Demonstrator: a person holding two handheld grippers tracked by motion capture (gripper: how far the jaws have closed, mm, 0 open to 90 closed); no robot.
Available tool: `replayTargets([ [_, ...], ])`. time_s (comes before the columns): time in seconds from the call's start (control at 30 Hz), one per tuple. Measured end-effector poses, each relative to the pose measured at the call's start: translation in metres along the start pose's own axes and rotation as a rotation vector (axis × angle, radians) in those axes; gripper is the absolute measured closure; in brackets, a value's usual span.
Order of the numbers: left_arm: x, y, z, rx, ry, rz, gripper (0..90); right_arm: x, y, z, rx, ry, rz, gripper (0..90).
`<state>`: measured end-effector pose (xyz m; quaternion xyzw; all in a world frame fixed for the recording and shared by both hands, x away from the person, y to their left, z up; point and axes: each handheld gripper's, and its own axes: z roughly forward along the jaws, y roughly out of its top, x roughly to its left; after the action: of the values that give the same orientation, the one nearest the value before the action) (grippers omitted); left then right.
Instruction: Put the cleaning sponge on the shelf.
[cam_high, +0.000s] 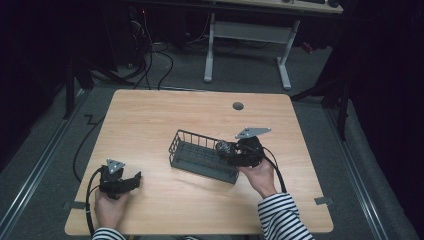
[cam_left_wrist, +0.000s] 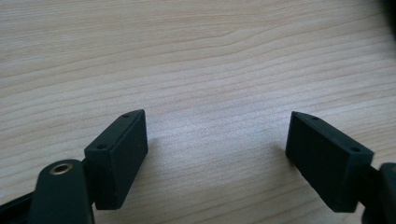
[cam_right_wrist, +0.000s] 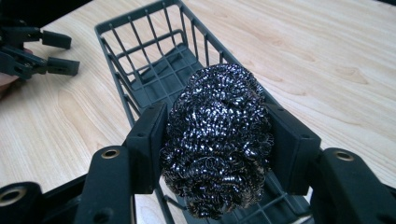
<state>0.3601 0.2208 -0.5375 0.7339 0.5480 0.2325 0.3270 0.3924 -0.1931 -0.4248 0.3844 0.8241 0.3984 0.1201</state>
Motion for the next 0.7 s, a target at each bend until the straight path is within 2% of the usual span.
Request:
replayTargets([
  [0.3, 0.000, 0.000, 0.000, 0.000, 0.000, 0.000, 21.1, -0.001, -0.001, 0.019, 0.059, -0.010, -0.005, 42.4],
  [0.6, 0.000, 0.000, 0.000, 0.000, -0.001, 0.001, 21.1, 0.000, -0.003, 0.026, 0.081, -0.015, -0.007, 38.4],
  [0.7, 0.000, 0.000, 0.000, 0.001, -0.002, 0.001, 21.1, 0.000, -0.005, 0.026, 0.066, -0.009, -0.008, 36.6],
])
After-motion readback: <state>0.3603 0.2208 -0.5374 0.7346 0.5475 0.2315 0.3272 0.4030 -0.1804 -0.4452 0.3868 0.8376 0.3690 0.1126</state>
